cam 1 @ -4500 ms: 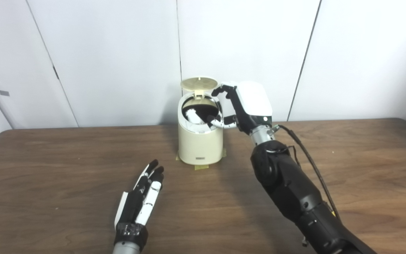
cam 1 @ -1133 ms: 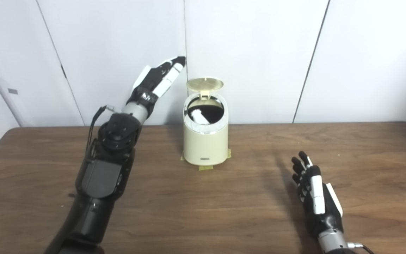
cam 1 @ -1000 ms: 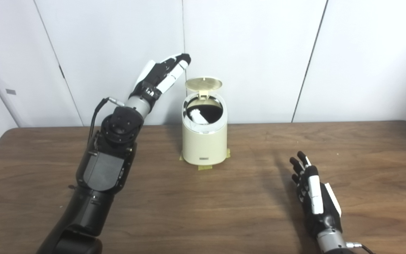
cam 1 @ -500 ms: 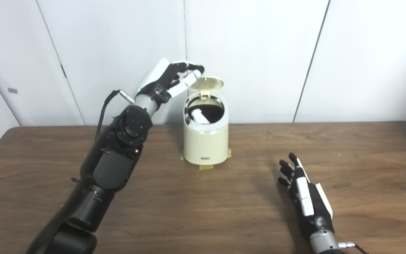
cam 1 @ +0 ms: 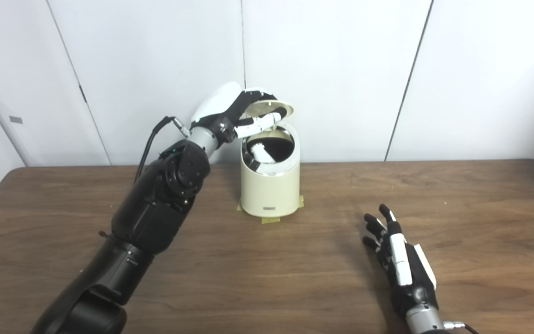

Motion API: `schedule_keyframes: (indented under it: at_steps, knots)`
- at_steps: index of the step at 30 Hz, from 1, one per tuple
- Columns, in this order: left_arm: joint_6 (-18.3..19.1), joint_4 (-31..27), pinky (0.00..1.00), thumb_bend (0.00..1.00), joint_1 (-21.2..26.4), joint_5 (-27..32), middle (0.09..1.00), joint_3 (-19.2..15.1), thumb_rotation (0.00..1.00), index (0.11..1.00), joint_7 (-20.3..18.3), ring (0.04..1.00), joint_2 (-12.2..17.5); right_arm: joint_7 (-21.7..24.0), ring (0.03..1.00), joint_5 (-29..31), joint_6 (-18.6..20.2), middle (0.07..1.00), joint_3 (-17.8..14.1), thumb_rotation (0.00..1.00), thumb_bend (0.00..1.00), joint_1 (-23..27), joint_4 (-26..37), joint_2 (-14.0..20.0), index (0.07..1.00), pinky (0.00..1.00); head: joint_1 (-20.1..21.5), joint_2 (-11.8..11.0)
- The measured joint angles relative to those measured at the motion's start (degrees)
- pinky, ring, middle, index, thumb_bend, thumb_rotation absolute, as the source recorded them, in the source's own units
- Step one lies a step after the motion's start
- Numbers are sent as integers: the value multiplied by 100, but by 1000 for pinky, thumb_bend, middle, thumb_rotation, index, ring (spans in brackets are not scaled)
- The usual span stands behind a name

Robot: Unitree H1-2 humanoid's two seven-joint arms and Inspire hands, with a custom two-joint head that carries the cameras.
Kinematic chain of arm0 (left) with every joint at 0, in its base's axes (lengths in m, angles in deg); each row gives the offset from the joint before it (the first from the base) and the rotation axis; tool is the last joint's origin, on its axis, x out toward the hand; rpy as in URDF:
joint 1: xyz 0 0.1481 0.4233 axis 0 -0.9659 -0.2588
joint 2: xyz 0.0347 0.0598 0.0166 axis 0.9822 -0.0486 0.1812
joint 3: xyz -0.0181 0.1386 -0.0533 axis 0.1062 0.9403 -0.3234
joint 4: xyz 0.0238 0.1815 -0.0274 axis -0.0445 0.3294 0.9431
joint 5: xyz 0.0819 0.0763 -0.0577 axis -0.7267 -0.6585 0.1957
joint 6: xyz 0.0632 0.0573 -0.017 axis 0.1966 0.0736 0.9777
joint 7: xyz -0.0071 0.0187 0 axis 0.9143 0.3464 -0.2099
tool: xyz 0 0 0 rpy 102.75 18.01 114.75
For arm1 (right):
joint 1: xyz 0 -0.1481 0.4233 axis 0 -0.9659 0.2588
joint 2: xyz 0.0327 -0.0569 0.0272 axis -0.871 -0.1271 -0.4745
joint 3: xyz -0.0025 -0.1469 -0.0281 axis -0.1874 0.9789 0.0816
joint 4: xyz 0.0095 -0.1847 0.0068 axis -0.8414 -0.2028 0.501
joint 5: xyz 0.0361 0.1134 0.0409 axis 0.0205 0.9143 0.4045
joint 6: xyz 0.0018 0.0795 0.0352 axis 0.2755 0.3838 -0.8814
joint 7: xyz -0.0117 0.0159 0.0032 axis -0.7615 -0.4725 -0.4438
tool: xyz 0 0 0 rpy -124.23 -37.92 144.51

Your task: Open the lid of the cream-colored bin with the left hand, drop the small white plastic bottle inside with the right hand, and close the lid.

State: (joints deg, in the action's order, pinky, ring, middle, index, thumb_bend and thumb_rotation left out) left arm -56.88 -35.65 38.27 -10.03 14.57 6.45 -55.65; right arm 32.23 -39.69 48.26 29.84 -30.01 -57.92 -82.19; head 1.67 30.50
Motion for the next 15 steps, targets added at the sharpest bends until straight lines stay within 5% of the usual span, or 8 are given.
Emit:
schedule_keyframes:
  at_steps: [9, 15]
  knots:
    - [-33, -261, 907, 541, -29, -536, 874, 271, 808, 802, -255, 900, 155, -35, 917, 111, 190, 884, -11, 1000, 563, -1, 113, -25, 983, 836, 18, 114]
    - [-169, -477, 857, 538, -55, -994, 856, 465, 777, 795, -438, 886, 318, -69, 906, 104, 322, 873, 19, 1000, 551, -10, 185, -24, 979, 834, 18, 176]
